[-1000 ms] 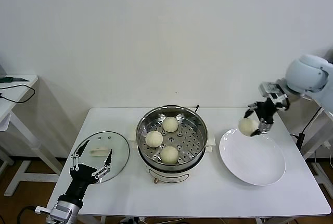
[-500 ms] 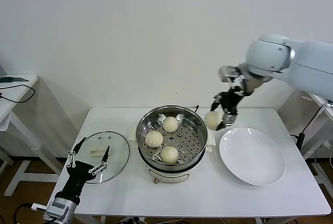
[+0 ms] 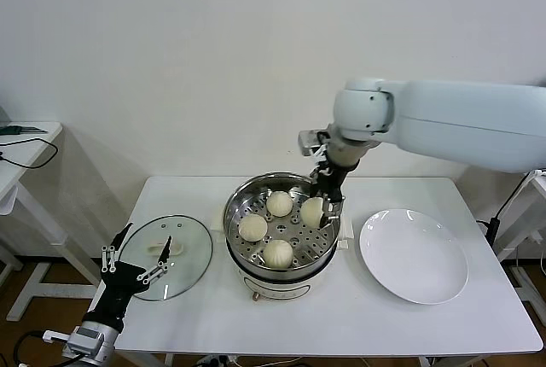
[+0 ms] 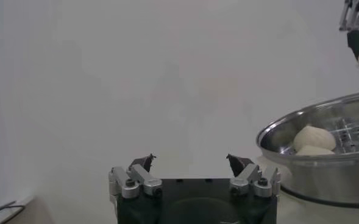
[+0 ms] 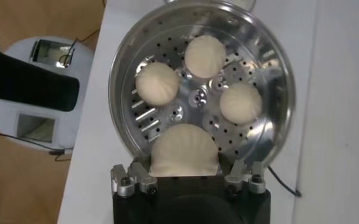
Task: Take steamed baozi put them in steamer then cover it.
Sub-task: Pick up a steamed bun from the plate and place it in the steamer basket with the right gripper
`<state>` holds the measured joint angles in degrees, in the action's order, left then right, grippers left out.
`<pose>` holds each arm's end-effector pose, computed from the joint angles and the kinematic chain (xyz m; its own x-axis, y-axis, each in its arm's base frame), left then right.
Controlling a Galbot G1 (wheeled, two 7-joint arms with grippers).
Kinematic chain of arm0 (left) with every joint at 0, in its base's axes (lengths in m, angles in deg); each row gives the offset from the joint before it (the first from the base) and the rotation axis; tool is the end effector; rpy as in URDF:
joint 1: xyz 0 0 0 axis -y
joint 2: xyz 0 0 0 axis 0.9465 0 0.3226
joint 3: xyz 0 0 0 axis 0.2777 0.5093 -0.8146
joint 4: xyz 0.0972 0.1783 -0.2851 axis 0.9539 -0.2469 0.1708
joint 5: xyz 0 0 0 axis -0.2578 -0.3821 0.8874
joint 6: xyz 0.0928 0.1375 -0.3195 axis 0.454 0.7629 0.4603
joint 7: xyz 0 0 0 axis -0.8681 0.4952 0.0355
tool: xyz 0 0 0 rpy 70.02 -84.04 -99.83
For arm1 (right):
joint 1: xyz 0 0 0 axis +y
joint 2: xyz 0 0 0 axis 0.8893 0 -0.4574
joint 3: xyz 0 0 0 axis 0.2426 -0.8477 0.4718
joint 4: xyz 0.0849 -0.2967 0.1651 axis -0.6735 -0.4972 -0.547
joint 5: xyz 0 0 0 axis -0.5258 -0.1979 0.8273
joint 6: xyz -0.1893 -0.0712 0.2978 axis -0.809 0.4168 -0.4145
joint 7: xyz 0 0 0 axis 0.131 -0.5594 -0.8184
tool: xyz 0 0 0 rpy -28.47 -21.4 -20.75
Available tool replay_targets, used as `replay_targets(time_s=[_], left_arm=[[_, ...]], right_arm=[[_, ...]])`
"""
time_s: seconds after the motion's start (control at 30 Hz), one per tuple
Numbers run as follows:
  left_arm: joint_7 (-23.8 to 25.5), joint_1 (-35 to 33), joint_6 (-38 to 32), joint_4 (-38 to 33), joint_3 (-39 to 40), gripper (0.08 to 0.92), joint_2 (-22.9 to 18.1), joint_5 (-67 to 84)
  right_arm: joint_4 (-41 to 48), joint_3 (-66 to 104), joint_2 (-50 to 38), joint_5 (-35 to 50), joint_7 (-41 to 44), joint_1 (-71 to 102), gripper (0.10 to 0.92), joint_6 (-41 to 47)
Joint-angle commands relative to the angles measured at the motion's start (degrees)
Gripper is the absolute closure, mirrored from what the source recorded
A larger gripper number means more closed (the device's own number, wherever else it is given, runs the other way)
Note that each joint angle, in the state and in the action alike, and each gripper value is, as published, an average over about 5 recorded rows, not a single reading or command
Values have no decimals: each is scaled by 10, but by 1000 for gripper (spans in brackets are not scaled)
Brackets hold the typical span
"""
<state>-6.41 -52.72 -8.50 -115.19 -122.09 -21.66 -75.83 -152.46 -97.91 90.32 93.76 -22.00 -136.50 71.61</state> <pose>0.1637 0.1020 -0.2741 -0.9890 0.1471 -0.0153 0.1312 0.9205 0.3680 0.5048 0.0786 -0.0043 -0.0344 -0.1424 0.9892 -0.9753 -0.2113 -0.0643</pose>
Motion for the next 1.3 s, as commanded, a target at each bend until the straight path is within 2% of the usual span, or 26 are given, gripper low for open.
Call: replay_targets(time_s=[0.03,0.47,1.3], left_arm=[[1,3,1,5,-5,177,1,2],[3,10,3,15,-11,177,2,8],[3,11,4,17,-16,177,1,11]], right_arm=[[46,16,51,-31,-8,68,299,12],[99,36,57,-67,1,107,299,4],[130,61,68,-100,5,147,302,-2]])
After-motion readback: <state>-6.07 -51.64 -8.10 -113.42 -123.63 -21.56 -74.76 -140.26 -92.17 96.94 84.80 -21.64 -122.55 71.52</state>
